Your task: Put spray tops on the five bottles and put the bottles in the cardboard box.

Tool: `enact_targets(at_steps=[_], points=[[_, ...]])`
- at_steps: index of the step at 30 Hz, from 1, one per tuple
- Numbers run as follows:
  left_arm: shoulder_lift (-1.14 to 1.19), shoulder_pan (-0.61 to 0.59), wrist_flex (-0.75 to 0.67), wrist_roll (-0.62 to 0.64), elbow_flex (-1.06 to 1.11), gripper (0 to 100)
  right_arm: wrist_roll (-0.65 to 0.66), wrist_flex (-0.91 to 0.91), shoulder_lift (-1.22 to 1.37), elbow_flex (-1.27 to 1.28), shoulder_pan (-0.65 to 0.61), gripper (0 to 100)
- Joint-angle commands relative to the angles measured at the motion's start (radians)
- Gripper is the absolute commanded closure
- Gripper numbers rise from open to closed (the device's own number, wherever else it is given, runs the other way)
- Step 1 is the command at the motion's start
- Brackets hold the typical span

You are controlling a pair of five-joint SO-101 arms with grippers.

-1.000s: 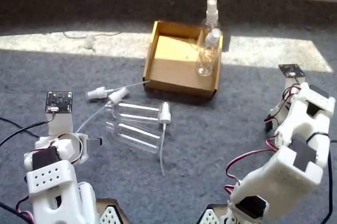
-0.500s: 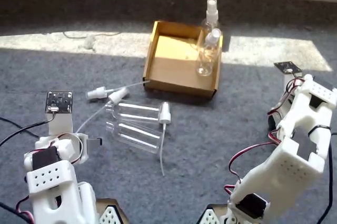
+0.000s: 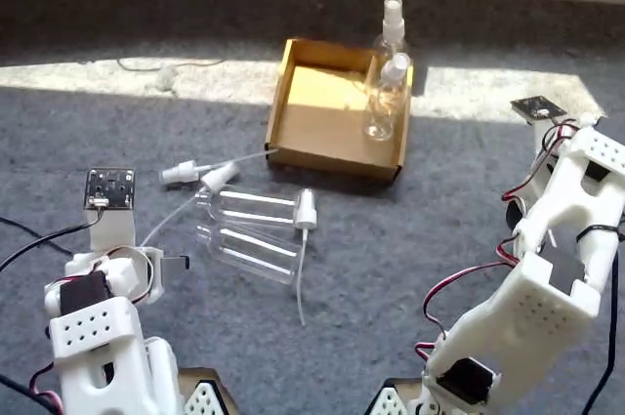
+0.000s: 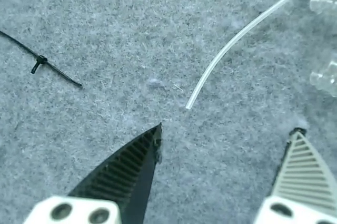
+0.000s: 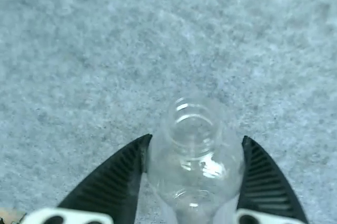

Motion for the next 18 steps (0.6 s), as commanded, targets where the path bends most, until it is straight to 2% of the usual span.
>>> enact_targets(at_steps=[1,5,8,11,18], points=[[-0.018,0.016,-0.017,0.006,-0.004,67,0.011,0.01,-0.004,-0.019,-0.021,77.7],[-0.018,0.016,-0.017,0.006,-0.004,67,0.003,-0.019,-0.004,0.013,-0.036,77.1],[-0.018,0.016,-0.017,0.006,-0.004,67,-0.038,-0.051,-0.005,0.039,-0.036,67.8],[-0.018,0.016,-0.017,0.005,-0.004,67,-0.017,-0.045,-0.008,0.039,-0.036,57.8],[-0.018,0.016,-0.017,0.005,-0.004,67,0.003,-0.045,-0.008,0.036,-0.048,57.7]])
